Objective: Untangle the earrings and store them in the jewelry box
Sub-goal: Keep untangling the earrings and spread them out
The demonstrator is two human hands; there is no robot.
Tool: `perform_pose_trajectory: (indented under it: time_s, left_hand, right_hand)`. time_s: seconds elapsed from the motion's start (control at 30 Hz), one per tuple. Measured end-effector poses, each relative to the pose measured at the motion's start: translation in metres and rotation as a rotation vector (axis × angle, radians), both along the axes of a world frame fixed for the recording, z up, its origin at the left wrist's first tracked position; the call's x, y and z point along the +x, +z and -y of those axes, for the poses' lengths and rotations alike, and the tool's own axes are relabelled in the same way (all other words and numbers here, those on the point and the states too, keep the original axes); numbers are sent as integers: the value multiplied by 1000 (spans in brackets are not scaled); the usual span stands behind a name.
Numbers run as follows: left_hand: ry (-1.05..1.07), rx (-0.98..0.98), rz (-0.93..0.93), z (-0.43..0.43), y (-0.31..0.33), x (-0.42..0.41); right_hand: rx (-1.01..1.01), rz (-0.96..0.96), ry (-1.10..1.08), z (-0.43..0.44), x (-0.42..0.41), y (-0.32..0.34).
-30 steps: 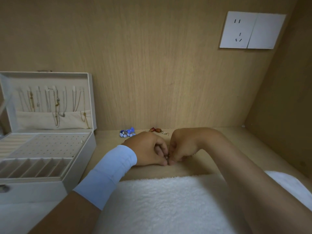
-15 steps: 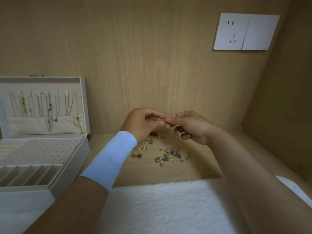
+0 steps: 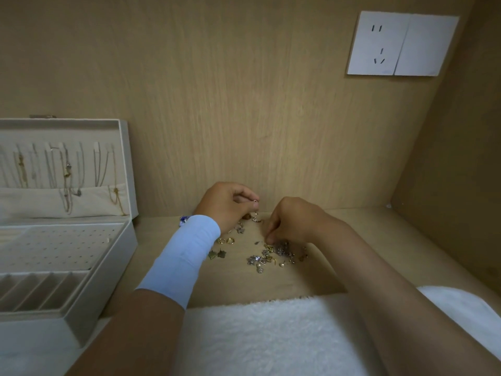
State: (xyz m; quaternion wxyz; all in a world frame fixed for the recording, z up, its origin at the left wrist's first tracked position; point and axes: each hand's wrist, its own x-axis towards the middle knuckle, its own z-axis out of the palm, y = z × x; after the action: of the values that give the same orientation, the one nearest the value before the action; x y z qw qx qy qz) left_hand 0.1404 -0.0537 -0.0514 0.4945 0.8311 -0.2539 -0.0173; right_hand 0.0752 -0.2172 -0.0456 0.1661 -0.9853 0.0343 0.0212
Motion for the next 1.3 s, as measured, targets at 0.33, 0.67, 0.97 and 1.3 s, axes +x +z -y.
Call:
perform_pose_trajectory:
  time_s: [0.33, 0.67, 0.97, 1.3]
  left_hand:
    - [-6, -5, -11, -3, -4, 7]
    - [-118, 276, 33, 14, -22, 5]
    - [-117, 454, 198, 13, -21, 7]
    - [-49, 604, 316, 17, -19, 8]
  right_hand:
    - [324, 112, -21, 12, -3, 9]
    - [381, 211, -102, 34, 7, -2]
    - [262, 117, -48, 24, 16, -19]
    - [187, 99, -64, 26, 14, -18]
